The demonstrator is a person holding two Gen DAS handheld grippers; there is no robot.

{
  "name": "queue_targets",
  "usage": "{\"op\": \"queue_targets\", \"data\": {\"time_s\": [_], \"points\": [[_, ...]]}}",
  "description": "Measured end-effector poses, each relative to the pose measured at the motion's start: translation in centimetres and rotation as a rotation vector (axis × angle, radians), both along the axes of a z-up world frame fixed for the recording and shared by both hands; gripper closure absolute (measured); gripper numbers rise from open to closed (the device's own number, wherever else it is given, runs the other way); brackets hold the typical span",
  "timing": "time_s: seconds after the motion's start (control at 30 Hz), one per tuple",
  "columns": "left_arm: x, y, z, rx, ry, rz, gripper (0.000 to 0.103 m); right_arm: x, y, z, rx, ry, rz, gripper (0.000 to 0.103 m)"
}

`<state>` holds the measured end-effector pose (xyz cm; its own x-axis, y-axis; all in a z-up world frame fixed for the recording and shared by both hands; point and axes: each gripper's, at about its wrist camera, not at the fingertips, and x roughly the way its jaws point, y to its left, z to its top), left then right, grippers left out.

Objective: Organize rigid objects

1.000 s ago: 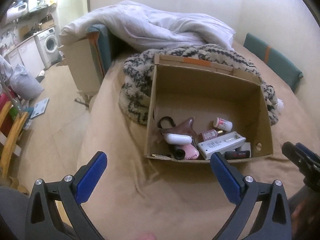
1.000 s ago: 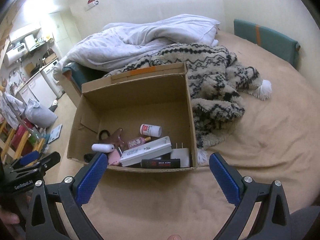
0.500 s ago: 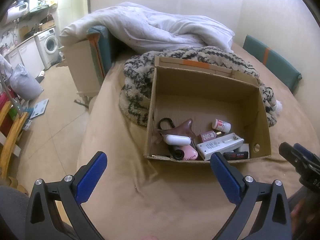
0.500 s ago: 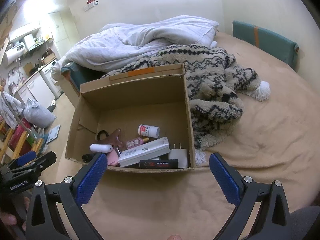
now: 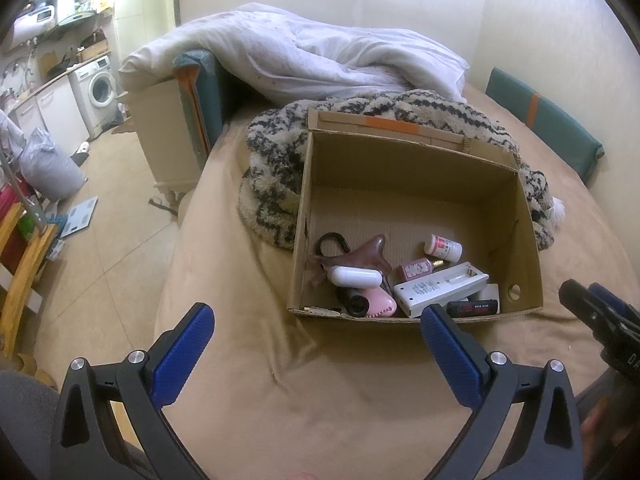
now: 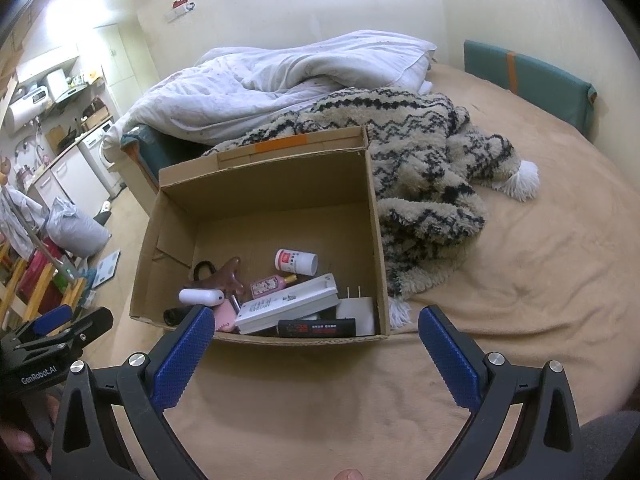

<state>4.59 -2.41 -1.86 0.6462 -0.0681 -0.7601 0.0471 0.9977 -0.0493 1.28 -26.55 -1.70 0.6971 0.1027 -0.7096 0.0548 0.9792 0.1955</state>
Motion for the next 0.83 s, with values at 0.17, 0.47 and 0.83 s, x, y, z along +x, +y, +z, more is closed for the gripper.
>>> {"op": "queue_targets", "data": {"time_s": [0.17, 0.47, 0.83], "points": [[-0.04, 0.10, -0.04, -0.003, 0.003, 0.007, 0.000, -0.06, 0.03, 0.01, 0.000, 0.000, 0.001, 0.000], [-0.04, 0.12, -0.06, -0.004, 0.004, 0.008, 0.000, -0.07, 0.03, 0.01, 0.000, 0.000, 0.001, 0.000], [-0.14, -0.12, -0.19, -0.003, 0.004, -0.004, 0.000, -0.12, 0.13, 0.03, 0.002, -0.001, -0.001, 0.000]]}}
